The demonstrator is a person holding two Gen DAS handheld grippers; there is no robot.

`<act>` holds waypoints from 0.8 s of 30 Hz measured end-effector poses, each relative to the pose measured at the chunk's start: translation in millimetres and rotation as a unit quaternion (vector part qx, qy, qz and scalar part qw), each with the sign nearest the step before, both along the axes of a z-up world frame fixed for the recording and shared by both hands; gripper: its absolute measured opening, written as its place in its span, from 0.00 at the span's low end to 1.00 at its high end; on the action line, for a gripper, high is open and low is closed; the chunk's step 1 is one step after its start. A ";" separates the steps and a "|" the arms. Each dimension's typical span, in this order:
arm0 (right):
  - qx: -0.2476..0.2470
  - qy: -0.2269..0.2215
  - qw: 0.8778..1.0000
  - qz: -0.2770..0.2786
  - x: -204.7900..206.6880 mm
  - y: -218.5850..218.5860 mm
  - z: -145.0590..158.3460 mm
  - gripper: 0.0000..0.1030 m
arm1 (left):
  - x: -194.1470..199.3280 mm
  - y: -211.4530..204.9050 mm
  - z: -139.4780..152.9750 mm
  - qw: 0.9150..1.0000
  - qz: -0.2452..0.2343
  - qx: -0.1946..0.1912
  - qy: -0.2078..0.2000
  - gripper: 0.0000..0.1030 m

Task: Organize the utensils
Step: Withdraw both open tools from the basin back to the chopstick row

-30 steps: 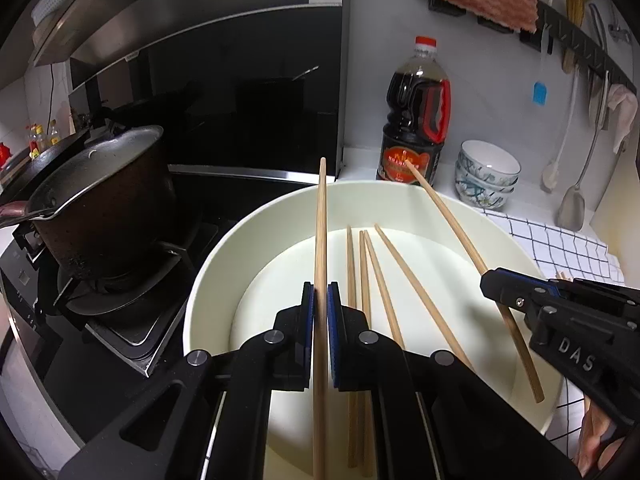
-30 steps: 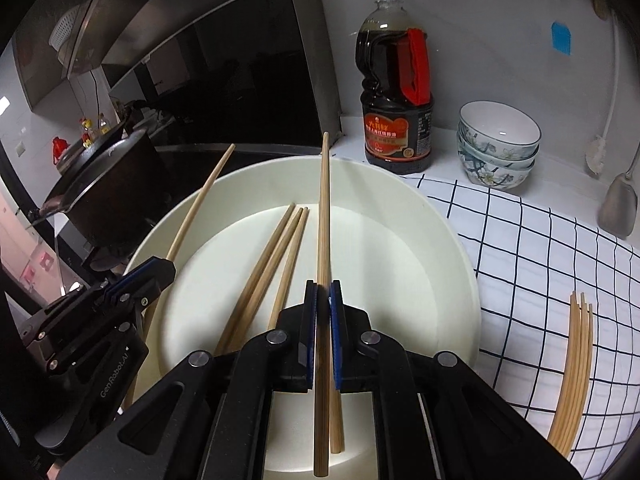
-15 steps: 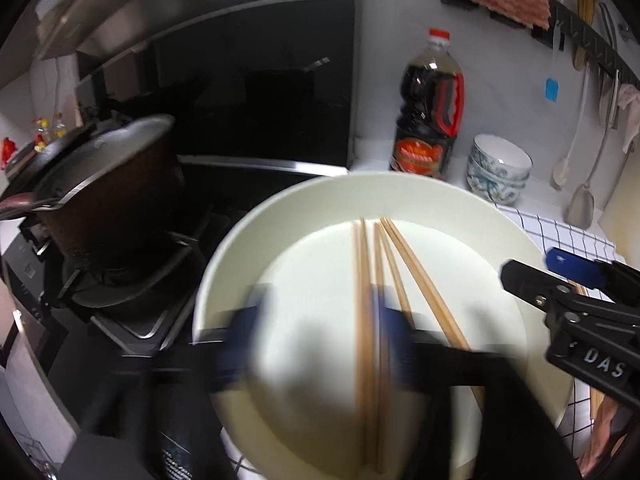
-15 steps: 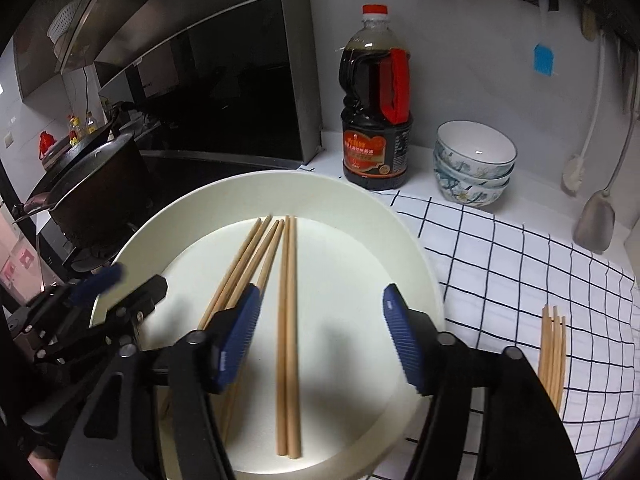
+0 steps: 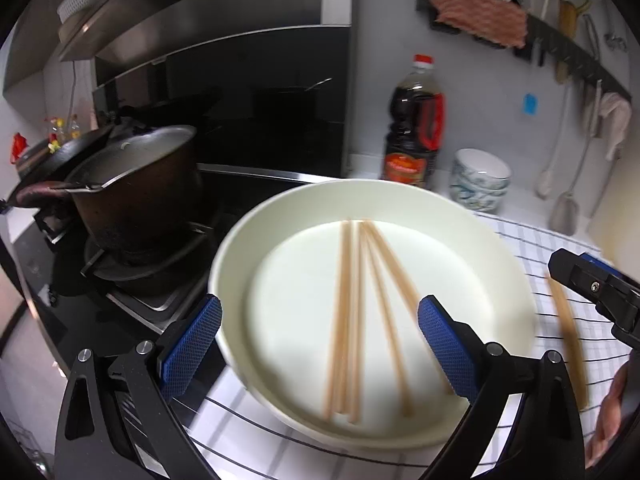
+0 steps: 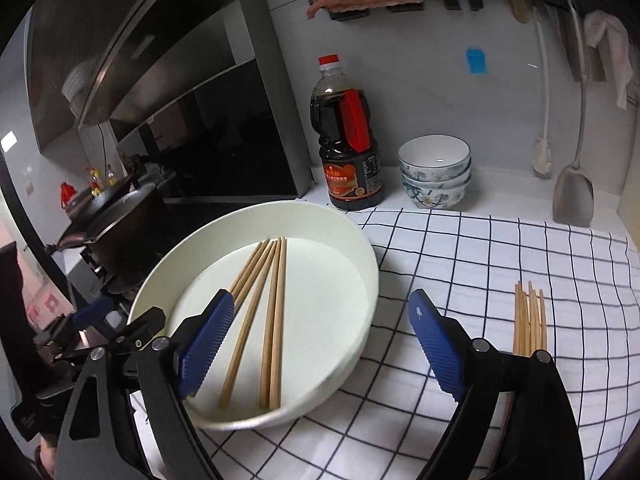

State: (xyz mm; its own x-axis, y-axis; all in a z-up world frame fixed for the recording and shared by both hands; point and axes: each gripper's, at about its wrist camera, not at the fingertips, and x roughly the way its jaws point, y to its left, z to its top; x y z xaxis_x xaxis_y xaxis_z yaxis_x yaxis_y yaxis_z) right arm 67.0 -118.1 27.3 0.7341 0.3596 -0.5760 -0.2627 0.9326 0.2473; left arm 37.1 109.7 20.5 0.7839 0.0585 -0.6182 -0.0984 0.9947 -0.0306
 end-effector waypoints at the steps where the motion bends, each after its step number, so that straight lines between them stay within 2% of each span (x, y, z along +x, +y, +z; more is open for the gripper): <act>1: 0.004 -0.010 1.000 -0.006 -6.2 -7.3 0.9 0.82 | -3.4 -3.7 0.3 1.000 -0.005 -0.004 -0.002 0.94; 7: -0.046 -0.032 0.996 -0.064 -34.3 -41.8 3.4 0.82 | -26.5 -36.3 8.1 0.998 -0.047 -0.034 -0.024 0.94; 11: -0.077 -0.035 0.992 -0.095 -45.5 -69.2 1.9 0.82 | -37.7 -70.0 13.3 0.997 -0.065 0.000 -0.032 0.94; 20: -0.054 -0.004 0.987 -0.152 -51.6 -136.8 -6.8 0.82 | -48.3 -133.3 9.0 0.994 -0.106 0.016 -0.014 0.94; 24: -0.065 0.010 0.982 -0.178 -46.4 -159.2 -12.5 0.82 | -39.4 -157.3 10.4 0.994 -0.109 0.018 -0.011 0.94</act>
